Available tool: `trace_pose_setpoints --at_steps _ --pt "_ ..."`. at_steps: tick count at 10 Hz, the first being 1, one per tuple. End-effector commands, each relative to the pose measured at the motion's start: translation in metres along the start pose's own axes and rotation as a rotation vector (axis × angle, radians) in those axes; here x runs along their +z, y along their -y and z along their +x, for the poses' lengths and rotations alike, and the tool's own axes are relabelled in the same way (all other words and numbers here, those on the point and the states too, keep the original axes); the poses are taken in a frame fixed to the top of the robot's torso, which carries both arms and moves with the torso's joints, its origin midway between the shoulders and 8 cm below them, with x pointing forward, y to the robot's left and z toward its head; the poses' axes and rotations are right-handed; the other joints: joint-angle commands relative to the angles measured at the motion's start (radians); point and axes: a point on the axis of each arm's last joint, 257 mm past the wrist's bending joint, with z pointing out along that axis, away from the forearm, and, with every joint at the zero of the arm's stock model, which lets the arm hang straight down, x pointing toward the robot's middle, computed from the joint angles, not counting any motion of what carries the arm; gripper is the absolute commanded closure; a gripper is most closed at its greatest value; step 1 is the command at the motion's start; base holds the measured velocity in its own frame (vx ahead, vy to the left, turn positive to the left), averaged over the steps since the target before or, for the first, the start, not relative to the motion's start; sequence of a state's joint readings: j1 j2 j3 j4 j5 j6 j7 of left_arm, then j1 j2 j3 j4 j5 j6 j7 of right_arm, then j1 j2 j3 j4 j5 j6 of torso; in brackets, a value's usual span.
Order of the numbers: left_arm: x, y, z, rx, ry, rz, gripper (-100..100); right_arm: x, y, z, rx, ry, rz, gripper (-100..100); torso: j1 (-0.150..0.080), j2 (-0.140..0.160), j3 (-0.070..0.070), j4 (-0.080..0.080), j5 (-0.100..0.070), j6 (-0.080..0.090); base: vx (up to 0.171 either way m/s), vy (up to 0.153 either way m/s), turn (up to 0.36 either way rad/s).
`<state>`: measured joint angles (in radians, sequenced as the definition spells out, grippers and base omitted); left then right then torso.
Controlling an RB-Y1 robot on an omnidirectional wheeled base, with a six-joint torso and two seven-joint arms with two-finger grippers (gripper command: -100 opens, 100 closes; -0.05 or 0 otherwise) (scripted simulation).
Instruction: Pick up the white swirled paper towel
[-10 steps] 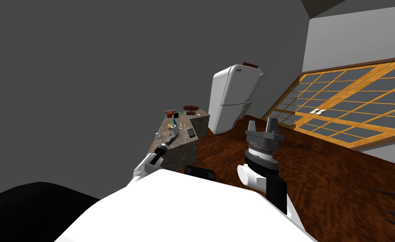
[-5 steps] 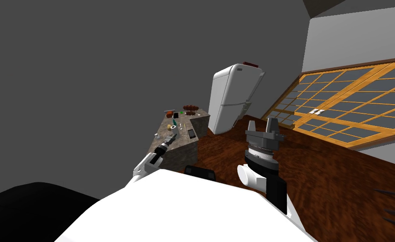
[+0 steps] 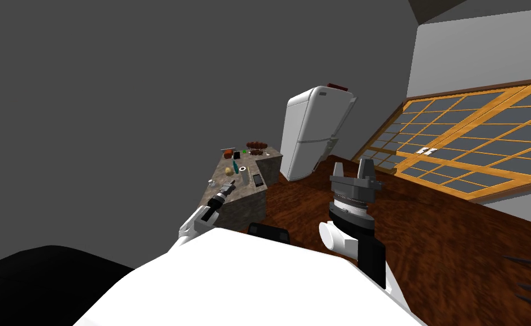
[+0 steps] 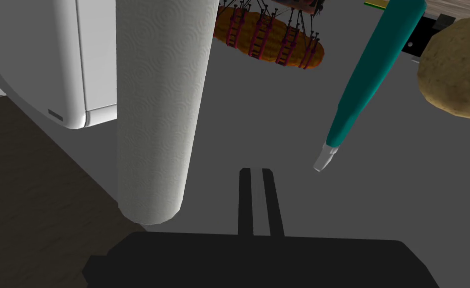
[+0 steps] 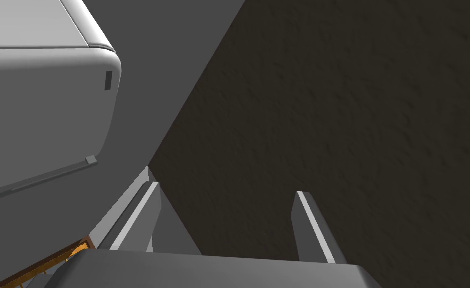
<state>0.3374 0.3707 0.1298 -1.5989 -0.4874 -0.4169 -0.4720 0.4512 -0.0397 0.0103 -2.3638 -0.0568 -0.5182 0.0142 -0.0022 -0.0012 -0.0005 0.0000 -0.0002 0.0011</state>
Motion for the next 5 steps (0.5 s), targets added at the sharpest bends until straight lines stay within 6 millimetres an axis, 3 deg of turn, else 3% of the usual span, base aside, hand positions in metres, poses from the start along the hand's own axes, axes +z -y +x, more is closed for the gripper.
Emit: trace_pose_setpoints --at_steps 1,5 --pt "-0.01 -0.013 0.011 0.034 -0.043 -0.037 -100 0.0 0.0 0.0 0.0 0.0 0.0 0 0.0 0.0 0.0 0.0 0.0 0.0 -0.038 -0.088 -0.057" --pt "-0.032 -0.039 0.032 0.1 -0.127 -0.109 -100 0.0 0.0 0.0 0.0 0.0 0.0 0 -0.01 0.004 0.002 0.001 -0.002 0.0 -0.052 -0.136 -0.035"
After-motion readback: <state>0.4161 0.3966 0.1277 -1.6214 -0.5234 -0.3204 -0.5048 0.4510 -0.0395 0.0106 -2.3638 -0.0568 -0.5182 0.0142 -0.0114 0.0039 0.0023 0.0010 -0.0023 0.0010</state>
